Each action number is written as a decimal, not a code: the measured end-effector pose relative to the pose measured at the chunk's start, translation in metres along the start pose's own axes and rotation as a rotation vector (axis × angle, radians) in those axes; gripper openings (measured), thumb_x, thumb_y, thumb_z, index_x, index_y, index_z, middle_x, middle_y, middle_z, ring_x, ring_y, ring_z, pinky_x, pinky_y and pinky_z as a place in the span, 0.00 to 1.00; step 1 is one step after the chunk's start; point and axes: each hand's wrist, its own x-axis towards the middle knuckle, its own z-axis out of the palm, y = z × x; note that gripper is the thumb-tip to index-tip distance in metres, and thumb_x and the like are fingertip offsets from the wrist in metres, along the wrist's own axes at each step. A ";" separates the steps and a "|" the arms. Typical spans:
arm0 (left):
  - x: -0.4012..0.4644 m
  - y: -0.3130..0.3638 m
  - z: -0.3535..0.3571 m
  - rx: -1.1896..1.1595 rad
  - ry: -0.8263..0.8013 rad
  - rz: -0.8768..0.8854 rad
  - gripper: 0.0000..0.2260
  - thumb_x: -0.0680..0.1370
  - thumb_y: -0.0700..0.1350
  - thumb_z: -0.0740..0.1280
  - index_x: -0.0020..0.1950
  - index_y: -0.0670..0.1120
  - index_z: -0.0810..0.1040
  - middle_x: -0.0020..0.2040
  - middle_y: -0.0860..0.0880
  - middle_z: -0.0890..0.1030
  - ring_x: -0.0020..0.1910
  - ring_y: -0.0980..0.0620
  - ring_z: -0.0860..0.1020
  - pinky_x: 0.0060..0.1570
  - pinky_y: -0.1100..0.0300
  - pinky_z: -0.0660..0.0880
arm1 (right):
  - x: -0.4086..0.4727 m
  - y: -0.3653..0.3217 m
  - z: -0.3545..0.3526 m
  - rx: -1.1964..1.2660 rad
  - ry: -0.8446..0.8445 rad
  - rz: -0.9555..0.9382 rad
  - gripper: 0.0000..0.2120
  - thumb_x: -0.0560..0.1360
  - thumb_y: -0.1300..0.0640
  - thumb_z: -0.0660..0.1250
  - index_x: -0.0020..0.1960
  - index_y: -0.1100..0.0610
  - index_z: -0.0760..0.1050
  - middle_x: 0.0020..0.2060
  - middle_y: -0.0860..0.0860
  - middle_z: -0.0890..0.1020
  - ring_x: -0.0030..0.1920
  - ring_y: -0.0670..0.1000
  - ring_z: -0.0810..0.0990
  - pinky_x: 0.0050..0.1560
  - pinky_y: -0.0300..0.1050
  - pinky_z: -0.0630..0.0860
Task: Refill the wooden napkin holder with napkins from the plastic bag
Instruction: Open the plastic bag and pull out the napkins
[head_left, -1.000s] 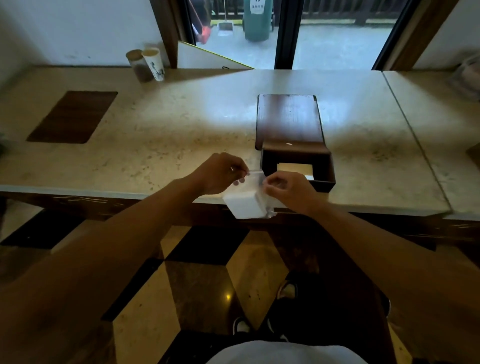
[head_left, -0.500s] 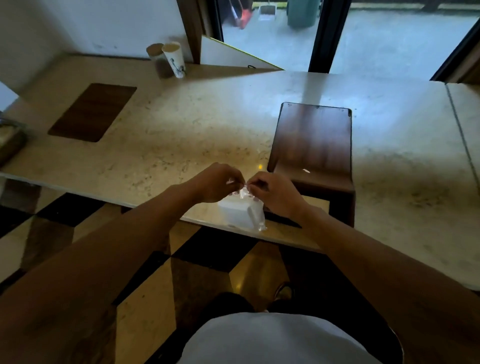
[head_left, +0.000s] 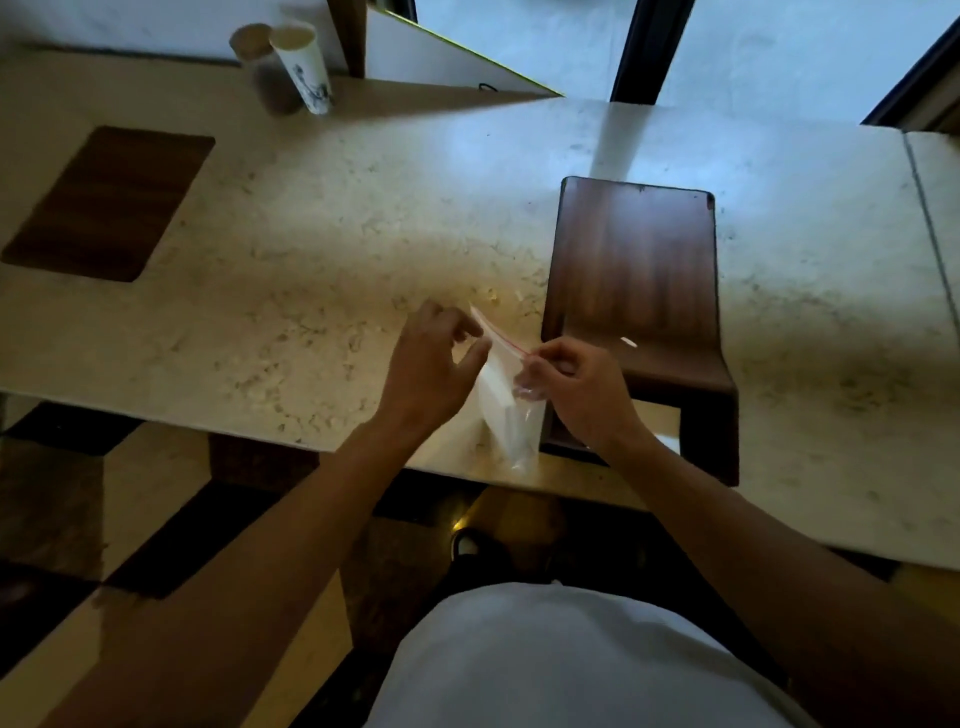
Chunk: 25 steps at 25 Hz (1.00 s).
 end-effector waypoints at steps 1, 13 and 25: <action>-0.005 0.002 0.003 -0.132 -0.044 -0.128 0.06 0.77 0.49 0.71 0.47 0.46 0.80 0.43 0.51 0.81 0.40 0.54 0.79 0.42 0.63 0.75 | -0.004 -0.002 0.001 -0.007 -0.004 -0.014 0.02 0.79 0.57 0.69 0.48 0.52 0.80 0.40 0.46 0.87 0.40 0.48 0.87 0.41 0.40 0.83; -0.033 0.000 0.021 -0.726 -0.307 -0.654 0.14 0.81 0.47 0.66 0.45 0.35 0.80 0.37 0.40 0.84 0.35 0.44 0.84 0.43 0.44 0.83 | -0.023 -0.004 0.011 -0.394 -0.197 -0.119 0.09 0.74 0.49 0.69 0.51 0.52 0.80 0.38 0.41 0.82 0.38 0.39 0.83 0.39 0.34 0.78; -0.051 0.006 0.026 -0.713 -0.325 -0.621 0.19 0.84 0.51 0.60 0.48 0.36 0.81 0.39 0.40 0.84 0.35 0.47 0.83 0.40 0.53 0.81 | -0.016 -0.015 0.016 -0.625 -0.050 -0.179 0.08 0.76 0.54 0.69 0.46 0.54 0.86 0.39 0.48 0.87 0.37 0.43 0.82 0.43 0.44 0.81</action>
